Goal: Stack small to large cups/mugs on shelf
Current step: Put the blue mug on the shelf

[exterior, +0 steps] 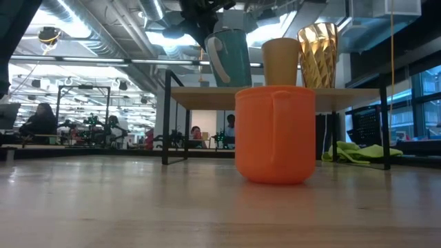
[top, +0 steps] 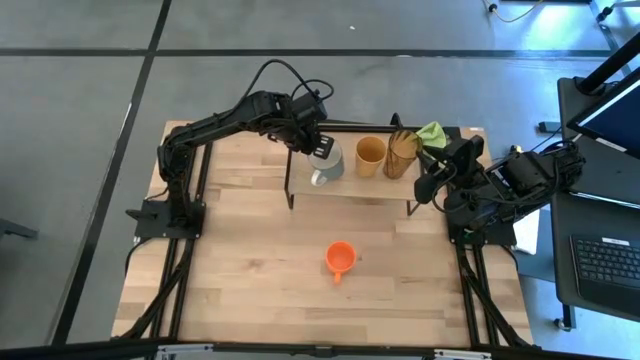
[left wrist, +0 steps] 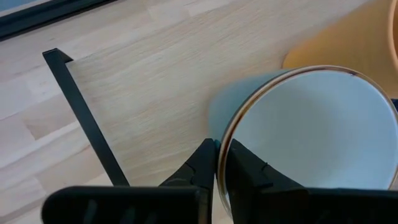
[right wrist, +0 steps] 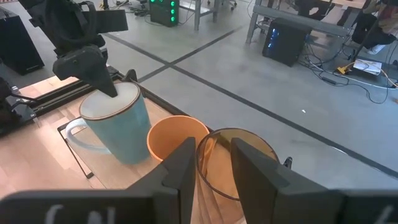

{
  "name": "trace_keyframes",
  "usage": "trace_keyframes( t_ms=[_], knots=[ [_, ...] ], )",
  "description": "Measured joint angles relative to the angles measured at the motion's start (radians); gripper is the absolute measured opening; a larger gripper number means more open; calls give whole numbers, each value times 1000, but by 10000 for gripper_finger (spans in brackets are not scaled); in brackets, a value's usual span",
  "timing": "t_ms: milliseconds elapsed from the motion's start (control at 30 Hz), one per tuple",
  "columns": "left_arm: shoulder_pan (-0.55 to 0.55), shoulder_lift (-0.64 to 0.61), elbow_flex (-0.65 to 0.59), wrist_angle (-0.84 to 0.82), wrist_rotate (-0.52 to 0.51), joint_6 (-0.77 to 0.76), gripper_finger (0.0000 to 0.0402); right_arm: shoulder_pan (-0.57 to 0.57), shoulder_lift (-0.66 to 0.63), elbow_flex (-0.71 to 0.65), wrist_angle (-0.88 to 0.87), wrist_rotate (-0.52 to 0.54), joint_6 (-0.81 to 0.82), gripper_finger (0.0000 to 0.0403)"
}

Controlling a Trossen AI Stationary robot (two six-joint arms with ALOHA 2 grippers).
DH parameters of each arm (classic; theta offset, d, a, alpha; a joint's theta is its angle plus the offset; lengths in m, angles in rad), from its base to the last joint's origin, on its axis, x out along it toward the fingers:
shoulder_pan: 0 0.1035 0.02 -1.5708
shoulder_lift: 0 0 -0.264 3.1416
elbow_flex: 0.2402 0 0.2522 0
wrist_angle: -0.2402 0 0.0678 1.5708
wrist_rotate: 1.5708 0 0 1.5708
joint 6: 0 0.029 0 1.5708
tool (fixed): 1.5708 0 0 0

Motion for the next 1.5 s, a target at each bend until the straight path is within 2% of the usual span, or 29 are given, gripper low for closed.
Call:
trace_keyframes(
  t_ms=[767,1133,1500],
  knots=[
    [-4,14,-1,24,0,30,21,0,0,0,0,0,3,103],
    [-6,21,-1,42,0,27,51,0,0,0,-8,0,3,103],
    [-2,21,-1,64,1,27,49,-1,0,0,-25,0,4,103]
  ],
)
